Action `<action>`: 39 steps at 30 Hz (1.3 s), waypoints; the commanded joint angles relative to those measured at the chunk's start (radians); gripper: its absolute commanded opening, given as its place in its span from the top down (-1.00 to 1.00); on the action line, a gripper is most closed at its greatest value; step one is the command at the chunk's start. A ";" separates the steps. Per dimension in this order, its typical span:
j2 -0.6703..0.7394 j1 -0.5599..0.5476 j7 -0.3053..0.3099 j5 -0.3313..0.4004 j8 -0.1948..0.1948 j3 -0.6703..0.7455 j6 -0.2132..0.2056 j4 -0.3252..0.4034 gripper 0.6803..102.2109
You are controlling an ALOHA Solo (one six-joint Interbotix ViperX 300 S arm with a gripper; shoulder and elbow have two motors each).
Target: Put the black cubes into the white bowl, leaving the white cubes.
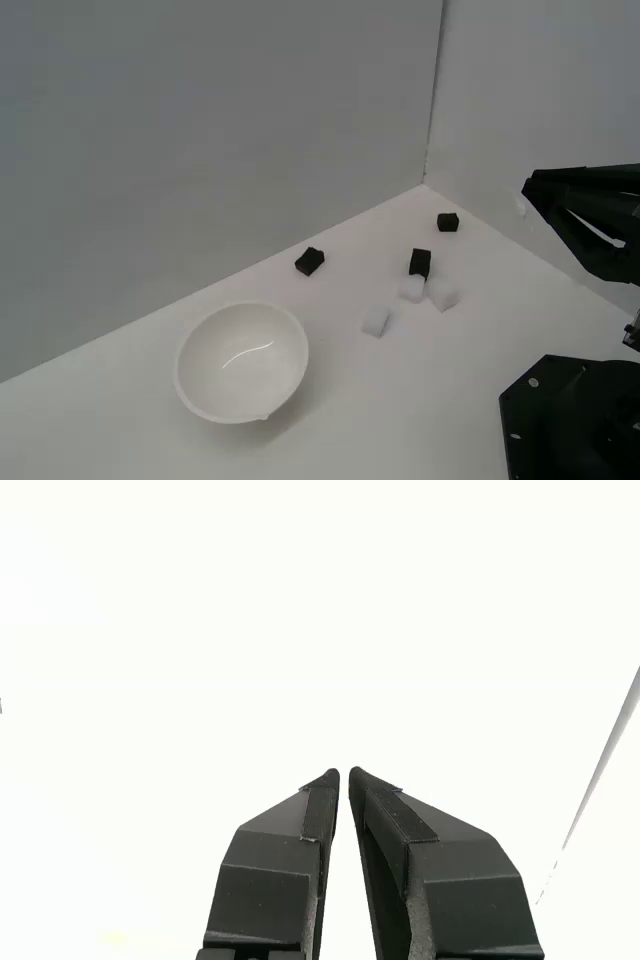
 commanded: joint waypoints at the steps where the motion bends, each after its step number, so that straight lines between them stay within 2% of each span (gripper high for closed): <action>1: 0.015 0.018 -0.005 0.002 0.015 0.015 -0.012 0.003 0.95; 11: 0.015 0.018 0.000 -0.005 0.015 0.015 -0.020 -0.003 0.94; 12: 0.015 0.018 0.000 -0.006 0.015 0.015 -0.020 -0.005 0.88; 15: 0.015 0.018 0.000 -0.015 0.015 0.015 -0.020 -0.011 0.45; 26: -0.028 0.020 -0.006 -0.066 0.015 -0.028 -0.012 -0.058 0.44; 31: -0.155 0.018 0.006 -0.149 0.015 -0.153 -0.008 -0.141 0.44; 35: -0.316 0.023 0.115 -0.249 0.006 -0.313 0.005 -0.245 0.44; 39: -0.413 0.037 0.155 -0.316 -0.006 -0.411 0.008 -0.313 0.44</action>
